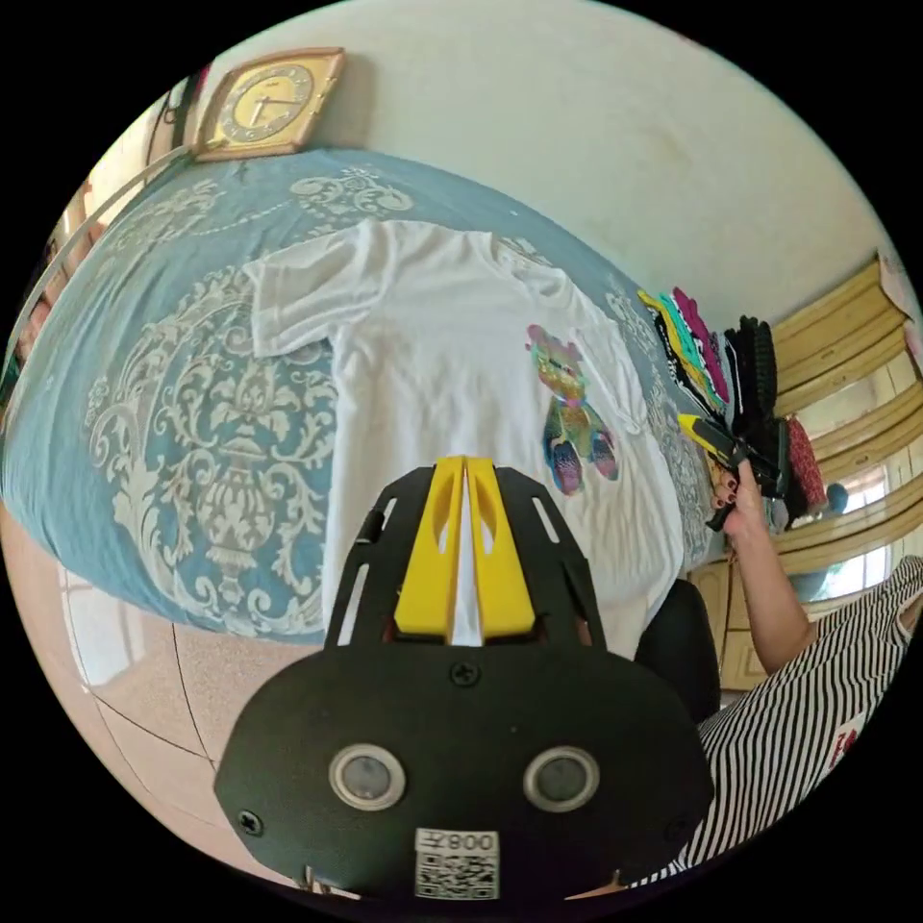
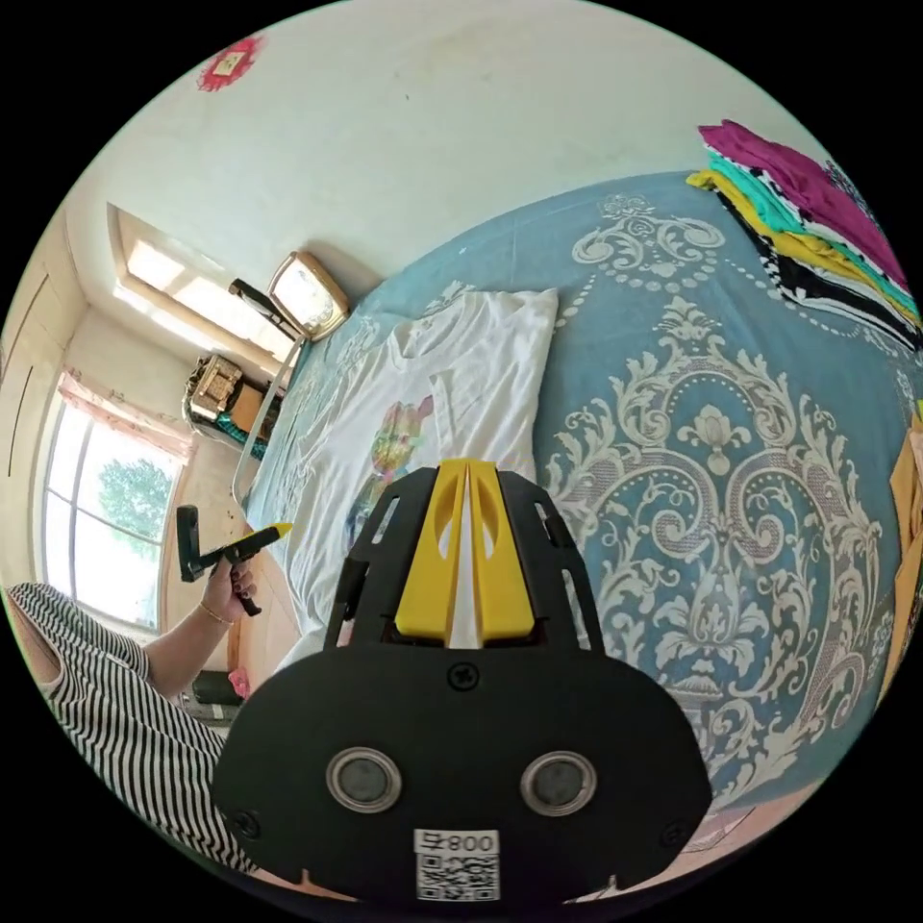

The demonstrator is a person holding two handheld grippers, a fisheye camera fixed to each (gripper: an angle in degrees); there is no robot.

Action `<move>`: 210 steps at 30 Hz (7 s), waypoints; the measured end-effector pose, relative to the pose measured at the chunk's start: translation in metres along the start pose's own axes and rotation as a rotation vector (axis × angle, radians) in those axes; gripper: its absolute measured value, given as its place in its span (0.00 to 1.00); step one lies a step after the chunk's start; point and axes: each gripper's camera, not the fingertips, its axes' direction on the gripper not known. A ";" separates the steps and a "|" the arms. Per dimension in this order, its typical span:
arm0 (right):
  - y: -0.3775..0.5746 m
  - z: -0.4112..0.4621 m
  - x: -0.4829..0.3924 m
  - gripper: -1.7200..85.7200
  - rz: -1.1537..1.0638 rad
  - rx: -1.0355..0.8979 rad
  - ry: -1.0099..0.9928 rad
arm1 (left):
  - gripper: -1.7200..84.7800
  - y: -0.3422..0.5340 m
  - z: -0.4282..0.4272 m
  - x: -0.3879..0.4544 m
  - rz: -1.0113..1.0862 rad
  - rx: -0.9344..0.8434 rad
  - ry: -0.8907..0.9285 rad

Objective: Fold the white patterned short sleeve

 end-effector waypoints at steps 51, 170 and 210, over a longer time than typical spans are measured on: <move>-0.517 0.211 -0.472 0.04 -0.580 -0.370 -0.364 | 0.04 0.013 -0.061 -0.088 0.175 0.360 -0.229; 0.428 -0.009 0.124 0.10 0.244 -0.375 -0.185 | 0.05 0.293 0.078 -0.176 -0.242 -0.027 0.490; 0.548 0.151 0.117 0.09 0.383 -0.547 -0.098 | 0.10 0.431 0.297 -0.308 -0.580 -0.152 0.550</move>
